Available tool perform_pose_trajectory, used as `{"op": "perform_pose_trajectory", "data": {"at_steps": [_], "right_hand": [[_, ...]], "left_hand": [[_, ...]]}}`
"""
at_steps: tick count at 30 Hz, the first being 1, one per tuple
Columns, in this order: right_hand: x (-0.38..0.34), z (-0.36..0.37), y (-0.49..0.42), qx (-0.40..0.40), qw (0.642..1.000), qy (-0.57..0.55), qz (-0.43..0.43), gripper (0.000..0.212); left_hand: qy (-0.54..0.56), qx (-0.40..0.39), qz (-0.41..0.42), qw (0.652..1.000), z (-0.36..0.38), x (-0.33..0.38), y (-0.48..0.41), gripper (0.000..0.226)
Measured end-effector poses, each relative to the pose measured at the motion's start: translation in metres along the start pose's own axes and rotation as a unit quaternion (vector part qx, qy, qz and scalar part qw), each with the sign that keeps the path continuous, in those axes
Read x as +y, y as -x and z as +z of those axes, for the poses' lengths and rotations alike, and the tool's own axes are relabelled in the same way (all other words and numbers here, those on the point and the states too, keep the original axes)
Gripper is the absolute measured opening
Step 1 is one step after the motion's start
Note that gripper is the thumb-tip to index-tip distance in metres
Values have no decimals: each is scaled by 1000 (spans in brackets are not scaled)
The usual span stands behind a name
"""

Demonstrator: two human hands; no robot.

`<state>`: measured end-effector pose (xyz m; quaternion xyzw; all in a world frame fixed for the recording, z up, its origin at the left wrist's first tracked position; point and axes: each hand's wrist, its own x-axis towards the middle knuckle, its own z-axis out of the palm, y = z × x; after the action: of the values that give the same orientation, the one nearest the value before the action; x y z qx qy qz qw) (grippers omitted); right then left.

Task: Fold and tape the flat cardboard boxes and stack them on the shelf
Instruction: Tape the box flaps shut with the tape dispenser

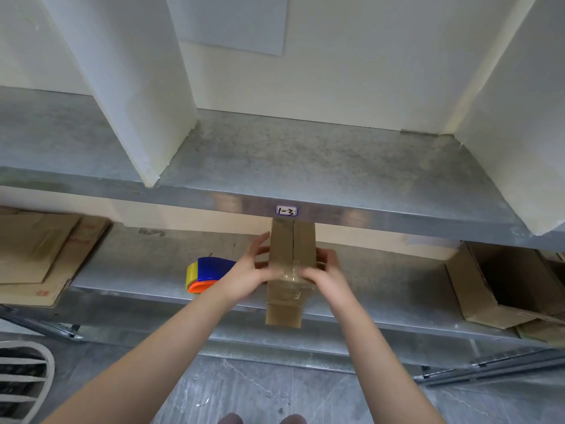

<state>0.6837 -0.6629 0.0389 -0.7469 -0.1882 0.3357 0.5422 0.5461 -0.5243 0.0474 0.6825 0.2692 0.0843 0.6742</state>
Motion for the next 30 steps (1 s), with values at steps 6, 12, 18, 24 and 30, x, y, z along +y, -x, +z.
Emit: {"op": "perform_pose_trajectory", "data": {"at_steps": [6,12,18,24,30], "right_hand": [[8,8,25,33,999,-4,-22,52],[-3,-4,49,7,998,-16,-54,53],[-16,-8,70,28,996,15,-77,45],[-20,-12,90,39,991,-64,-113,46],[-7,-8,85,78,988,-84,-108,56]], "left_hand": [[7,33,4,999,6,-5,18,78],[81,84,36,993,21,3,38,48],[-24,114,59,991,26,19,59,16],[90,77,91,989,36,21,76,54],[120,74,63,988,41,11,69,60]]}}
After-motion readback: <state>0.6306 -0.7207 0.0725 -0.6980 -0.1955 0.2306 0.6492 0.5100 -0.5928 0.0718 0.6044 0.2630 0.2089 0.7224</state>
